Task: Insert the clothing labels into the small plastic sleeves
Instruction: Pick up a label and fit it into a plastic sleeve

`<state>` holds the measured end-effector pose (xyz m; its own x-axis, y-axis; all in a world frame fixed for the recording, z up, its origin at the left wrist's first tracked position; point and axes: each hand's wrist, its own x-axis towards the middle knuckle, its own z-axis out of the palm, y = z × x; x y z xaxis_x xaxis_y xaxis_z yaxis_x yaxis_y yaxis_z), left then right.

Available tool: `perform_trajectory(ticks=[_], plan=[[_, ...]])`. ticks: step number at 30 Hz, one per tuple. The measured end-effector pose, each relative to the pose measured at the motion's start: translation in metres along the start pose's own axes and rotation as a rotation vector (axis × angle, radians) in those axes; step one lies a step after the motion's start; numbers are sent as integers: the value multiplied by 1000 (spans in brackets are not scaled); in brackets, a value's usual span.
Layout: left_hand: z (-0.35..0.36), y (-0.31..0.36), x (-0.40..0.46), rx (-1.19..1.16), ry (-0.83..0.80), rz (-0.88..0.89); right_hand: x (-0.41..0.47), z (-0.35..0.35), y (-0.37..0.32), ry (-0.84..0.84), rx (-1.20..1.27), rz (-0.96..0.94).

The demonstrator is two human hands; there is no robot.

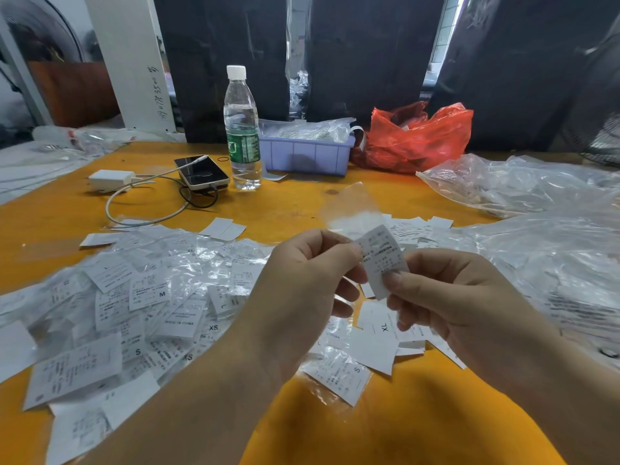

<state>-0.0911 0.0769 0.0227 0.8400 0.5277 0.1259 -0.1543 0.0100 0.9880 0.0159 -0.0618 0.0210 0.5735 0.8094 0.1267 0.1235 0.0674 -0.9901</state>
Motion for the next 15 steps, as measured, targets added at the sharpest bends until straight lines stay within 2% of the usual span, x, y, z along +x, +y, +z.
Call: perform_trajectory(ticks=[9, 15], plan=[[-1, 1, 0, 80, -7, 48, -2, 1, 0, 99, -222, -106], [-1, 1, -2, 177, -14, 110, -3, 0, 0, 117, -241, -127]])
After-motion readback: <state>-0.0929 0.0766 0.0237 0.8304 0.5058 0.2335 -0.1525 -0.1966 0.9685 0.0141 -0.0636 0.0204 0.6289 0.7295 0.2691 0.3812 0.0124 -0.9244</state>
